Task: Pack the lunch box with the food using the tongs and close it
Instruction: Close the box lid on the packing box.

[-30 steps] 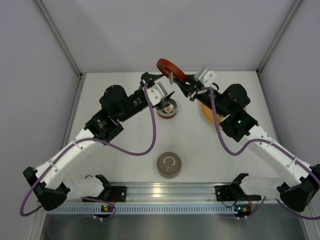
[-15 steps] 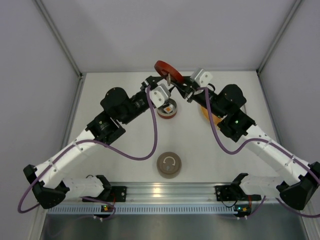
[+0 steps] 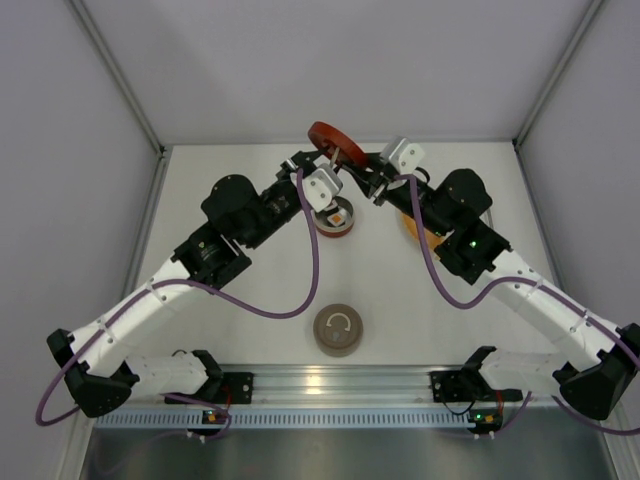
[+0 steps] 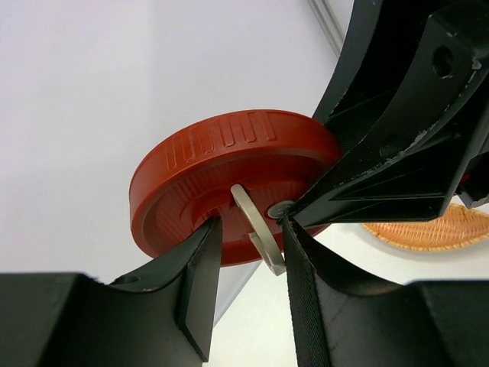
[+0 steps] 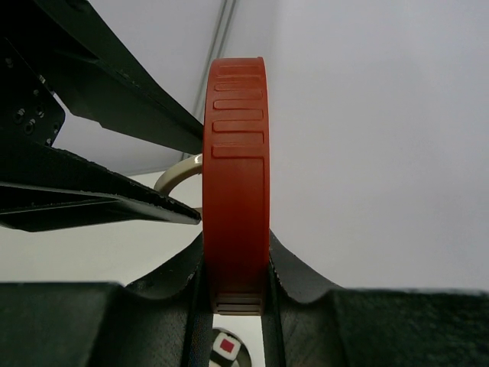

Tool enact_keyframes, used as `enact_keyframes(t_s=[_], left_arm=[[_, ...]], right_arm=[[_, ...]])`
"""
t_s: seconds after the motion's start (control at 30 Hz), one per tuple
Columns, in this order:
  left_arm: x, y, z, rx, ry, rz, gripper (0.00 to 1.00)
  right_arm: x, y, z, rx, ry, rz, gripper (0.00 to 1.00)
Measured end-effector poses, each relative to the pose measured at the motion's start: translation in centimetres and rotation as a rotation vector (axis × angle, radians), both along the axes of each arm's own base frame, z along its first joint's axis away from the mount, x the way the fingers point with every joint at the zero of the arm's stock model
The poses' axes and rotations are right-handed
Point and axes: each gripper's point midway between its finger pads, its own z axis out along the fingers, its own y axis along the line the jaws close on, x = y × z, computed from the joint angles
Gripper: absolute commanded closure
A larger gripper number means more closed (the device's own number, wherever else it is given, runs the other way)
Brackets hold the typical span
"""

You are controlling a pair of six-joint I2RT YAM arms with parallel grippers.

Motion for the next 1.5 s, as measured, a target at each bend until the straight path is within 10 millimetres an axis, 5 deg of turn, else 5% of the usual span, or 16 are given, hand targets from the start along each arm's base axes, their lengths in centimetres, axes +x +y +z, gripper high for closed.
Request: enact_keyframes(t_s=[1.03,1.5], left_arm=[[0.3,-0.2,-0.5,0.025,-0.008,0.009,0.63],[-0.3,-0.1,0.2,0.020,-0.030,-0.017,0.76]], right_arm=[[-1.0,0.1,1.8,0.098,0.094,0.047,1.00],[-1.7,0.1,2.1,0.119,0.117,0.077,1.00]])
